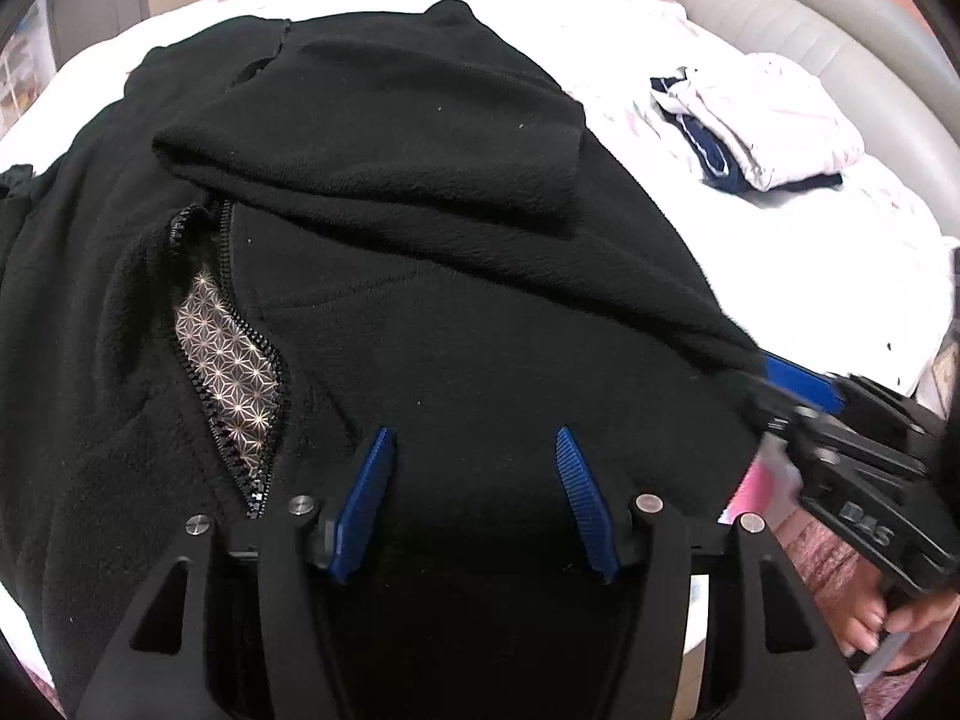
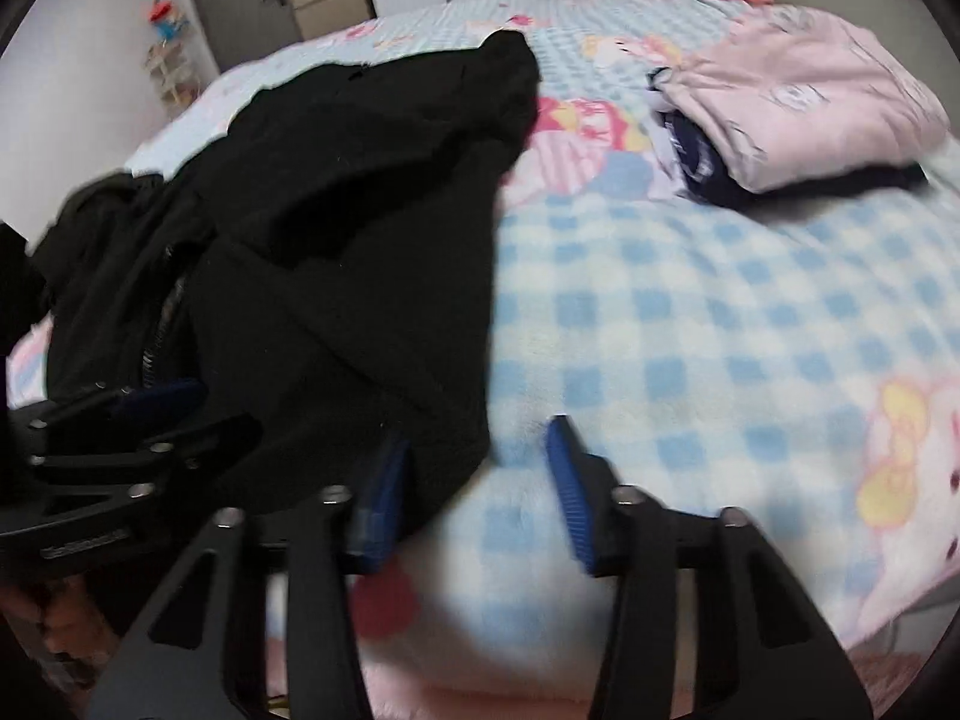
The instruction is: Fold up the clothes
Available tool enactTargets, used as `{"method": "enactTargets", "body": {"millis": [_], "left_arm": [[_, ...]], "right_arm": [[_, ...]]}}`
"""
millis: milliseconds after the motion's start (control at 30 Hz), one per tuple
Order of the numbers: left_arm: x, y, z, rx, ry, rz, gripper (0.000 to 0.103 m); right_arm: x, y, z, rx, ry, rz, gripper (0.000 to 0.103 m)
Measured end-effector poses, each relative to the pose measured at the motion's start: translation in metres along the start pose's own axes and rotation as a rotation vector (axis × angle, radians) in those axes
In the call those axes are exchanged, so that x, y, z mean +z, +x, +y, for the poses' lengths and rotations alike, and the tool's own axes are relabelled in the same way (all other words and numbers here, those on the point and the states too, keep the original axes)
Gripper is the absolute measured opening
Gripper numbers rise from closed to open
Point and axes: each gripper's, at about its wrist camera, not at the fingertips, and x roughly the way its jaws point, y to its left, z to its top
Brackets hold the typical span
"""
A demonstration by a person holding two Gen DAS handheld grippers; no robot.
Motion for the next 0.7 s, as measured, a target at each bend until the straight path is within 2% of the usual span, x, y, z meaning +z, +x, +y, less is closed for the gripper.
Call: {"method": "enactTargets", "body": {"millis": [67, 167, 200, 233, 267, 367, 400, 433, 467, 500, 533, 600, 633, 667, 700], "left_arm": [[0.000, 0.002, 0.000, -0.001, 0.002, 0.001, 0.060], [0.000, 0.004, 0.001, 0.002, -0.004, 0.004, 0.061], [-0.001, 0.005, 0.001, 0.007, -0.004, 0.005, 0.061], [-0.001, 0.006, 0.002, 0.002, -0.007, 0.006, 0.061], [-0.001, 0.006, 0.001, -0.002, -0.011, 0.007, 0.061], [0.001, -0.008, -0.001, -0.039, -0.027, -0.027, 0.060], [0.002, -0.017, -0.003, -0.076, -0.034, -0.052, 0.060], [0.005, -0.026, -0.006, -0.119, -0.032, -0.088, 0.060], [0.009, -0.035, -0.011, -0.141, -0.018, -0.132, 0.060], [0.014, -0.043, -0.018, -0.149, 0.005, -0.171, 0.060], [0.020, -0.046, -0.028, -0.124, 0.055, -0.199, 0.060], [0.035, -0.044, -0.044, -0.081, 0.135, -0.214, 0.060], [0.041, -0.039, -0.050, -0.068, 0.156, -0.207, 0.059], [0.048, -0.030, -0.052, -0.056, 0.165, -0.186, 0.053], [0.053, -0.021, -0.054, -0.044, 0.169, -0.161, 0.053]], "right_arm": [[-0.007, -0.009, 0.005, -0.028, -0.037, -0.018, 0.021], [-0.016, -0.019, 0.010, -0.059, -0.075, -0.040, 0.012], [-0.020, -0.020, 0.008, -0.098, -0.080, -0.032, 0.004], [-0.024, -0.021, 0.007, -0.140, -0.084, -0.023, 0.000], [-0.028, -0.019, 0.001, -0.157, -0.086, -0.002, 0.000], [-0.024, -0.029, -0.030, -0.029, 0.070, -0.007, 0.001], [-0.019, -0.037, -0.036, 0.010, 0.101, -0.052, 0.003], [-0.013, -0.045, -0.037, 0.018, 0.108, -0.103, 0.009], [-0.009, -0.047, -0.036, 0.020, 0.107, -0.127, 0.019], [-0.004, -0.048, -0.035, 0.023, 0.105, -0.148, 0.024], [0.001, -0.045, -0.034, 0.046, 0.109, -0.152, 0.030], [0.013, -0.036, -0.029, 0.121, 0.127, -0.141, 0.031], [0.019, -0.030, -0.026, 0.153, 0.135, -0.135, 0.032], [0.021, -0.026, -0.022, 0.158, 0.129, -0.116, 0.032], [0.023, -0.022, -0.018, 0.159, 0.122, -0.095, 0.030]]}}
